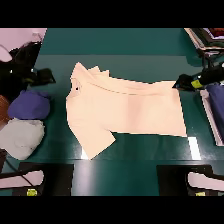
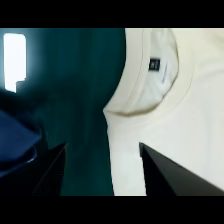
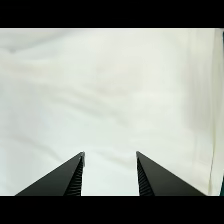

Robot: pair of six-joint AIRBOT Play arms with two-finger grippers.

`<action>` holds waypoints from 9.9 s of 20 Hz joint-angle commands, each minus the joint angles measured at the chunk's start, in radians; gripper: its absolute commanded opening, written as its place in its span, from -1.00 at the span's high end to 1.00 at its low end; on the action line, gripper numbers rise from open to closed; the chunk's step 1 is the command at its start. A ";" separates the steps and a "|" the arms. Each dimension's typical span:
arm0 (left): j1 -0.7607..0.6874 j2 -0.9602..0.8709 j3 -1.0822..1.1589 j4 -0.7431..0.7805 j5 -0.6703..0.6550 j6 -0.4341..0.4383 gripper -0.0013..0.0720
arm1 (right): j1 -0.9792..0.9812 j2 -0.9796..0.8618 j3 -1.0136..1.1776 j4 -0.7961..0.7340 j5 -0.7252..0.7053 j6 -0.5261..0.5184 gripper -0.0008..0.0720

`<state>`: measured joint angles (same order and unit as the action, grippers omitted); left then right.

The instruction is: Fold the shirts.

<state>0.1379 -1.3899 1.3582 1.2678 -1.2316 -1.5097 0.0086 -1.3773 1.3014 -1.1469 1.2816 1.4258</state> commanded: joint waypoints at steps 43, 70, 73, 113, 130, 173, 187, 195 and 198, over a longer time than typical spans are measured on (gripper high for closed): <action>-0.154 0.271 -0.681 -0.458 0.262 0.209 0.89 | -0.646 0.435 -0.877 0.161 -0.085 -0.066 -0.08; -0.153 0.514 0.667 -0.318 0.201 0.178 0.89 | -0.451 0.589 0.369 0.280 -0.088 -0.055 0.93; -0.154 0.526 0.881 -0.306 0.267 0.147 0.90 | -0.451 0.535 0.650 0.251 -0.035 -0.055 0.93; -0.028 -0.201 0.143 -0.182 0.032 0.243 0.89 | -0.058 -0.208 0.127 -0.057 -0.114 0.005 0.94; -0.027 0.058 -0.242 -0.089 -0.033 0.105 -0.51 | -0.108 0.042 -0.082 -0.006 -0.006 -0.013 -0.03; -0.254 0.587 -0.953 -0.385 0.239 -0.027 0.90 | -0.419 0.266 -0.780 0.141 -0.047 -0.142 0.56; -0.254 0.837 -0.665 -0.214 -0.034 -0.130 0.90 | -0.406 0.737 -0.704 -0.057 0.158 -0.060 0.94; -0.254 0.335 -0.375 -0.033 0.284 -0.042 0.89 | -0.144 0.245 -0.294 -0.057 0.000 0.033 0.93; -0.254 0.166 -0.286 -0.033 0.378 -0.027 0.89 | -0.102 0.054 -0.150 -0.047 0.000 0.034 0.93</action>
<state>-0.1177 -1.0645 0.9855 1.2152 -0.9730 -1.5555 -0.1455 -1.1511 1.0187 -1.2026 1.3041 1.4403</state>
